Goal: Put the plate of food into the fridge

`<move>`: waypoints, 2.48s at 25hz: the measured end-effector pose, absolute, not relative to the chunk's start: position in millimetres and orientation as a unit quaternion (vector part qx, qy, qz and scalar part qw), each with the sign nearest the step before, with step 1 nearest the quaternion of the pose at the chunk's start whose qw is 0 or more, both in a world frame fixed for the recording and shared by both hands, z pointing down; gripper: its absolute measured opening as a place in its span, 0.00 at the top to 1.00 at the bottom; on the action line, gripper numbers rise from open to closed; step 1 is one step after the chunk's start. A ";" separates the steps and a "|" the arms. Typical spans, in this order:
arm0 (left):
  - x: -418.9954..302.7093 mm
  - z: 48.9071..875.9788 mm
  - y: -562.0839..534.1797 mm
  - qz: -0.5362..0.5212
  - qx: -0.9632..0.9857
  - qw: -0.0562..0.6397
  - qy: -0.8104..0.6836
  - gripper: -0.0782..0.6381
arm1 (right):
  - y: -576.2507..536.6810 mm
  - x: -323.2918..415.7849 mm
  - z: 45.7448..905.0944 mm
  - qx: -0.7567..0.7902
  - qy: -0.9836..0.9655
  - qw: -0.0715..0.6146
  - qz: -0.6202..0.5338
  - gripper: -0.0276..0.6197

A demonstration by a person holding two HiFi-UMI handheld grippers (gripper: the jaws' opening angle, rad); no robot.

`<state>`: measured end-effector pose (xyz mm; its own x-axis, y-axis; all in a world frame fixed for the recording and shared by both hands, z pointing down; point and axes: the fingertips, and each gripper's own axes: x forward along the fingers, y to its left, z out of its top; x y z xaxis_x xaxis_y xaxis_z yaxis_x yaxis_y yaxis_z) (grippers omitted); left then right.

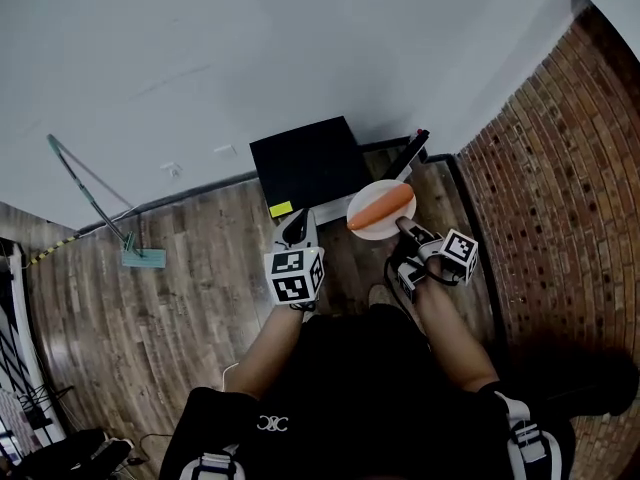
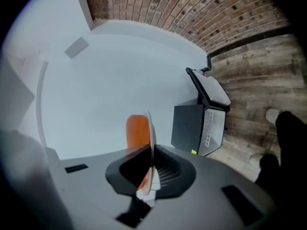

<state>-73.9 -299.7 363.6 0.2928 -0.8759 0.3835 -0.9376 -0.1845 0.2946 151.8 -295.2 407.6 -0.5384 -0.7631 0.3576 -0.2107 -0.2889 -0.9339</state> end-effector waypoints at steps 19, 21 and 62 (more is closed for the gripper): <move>-25.9 532.0 -250.9 0.069 0.595 0.347 -0.722 0.89 | -313.4 168.6 601.8 -0.333 0.569 0.021 -0.752 0.92; -29.4 566.6 -246.6 0.083 0.590 0.351 -0.723 0.89 | -308.1 163.4 641.9 -0.335 0.556 0.017 -0.760 0.91; -85.0 940.7 -327.0 0.043 0.733 0.229 -0.639 0.89 | -533.3 21.2 1185.8 -0.505 0.560 0.130 -0.643 0.88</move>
<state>-85.0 -327.0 940.7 0.1804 -0.9171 0.3554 -0.9565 -0.0793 0.2808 21.2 -533.3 1185.8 -0.4556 -0.7334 0.5045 -0.3986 -0.3387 -0.8523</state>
